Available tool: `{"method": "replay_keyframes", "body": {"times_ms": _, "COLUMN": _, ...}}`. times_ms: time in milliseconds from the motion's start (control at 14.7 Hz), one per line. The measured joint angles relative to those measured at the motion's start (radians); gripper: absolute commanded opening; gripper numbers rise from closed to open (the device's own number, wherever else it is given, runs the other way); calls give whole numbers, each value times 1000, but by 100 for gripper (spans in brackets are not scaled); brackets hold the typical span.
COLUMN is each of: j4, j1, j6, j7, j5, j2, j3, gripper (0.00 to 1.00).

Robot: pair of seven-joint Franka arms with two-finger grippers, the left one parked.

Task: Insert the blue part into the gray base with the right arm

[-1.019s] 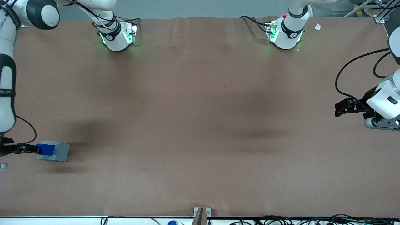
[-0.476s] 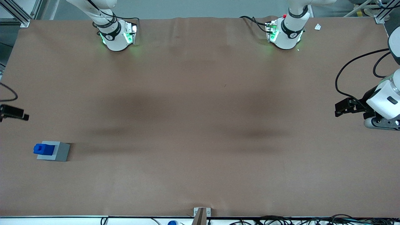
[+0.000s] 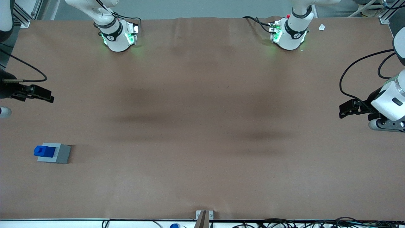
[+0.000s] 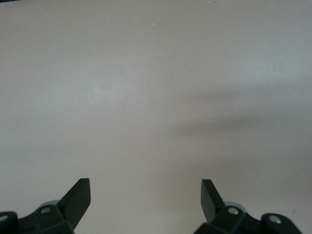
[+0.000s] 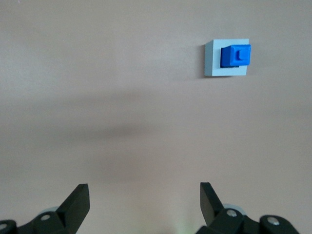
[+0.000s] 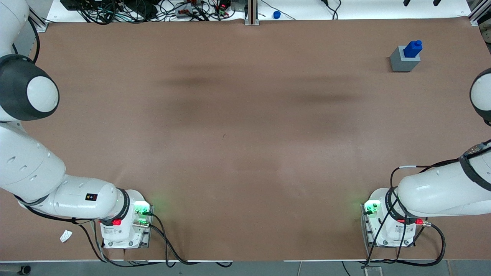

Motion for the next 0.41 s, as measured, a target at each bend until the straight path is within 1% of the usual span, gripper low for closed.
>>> {"method": "replay_keyframes", "body": {"times_ms": 408, "j4": -148, "j1": -5, "j6": 107, "j7": 0, "j5": -5, "j2": -78, "j3": -10, "gripper": 100}}
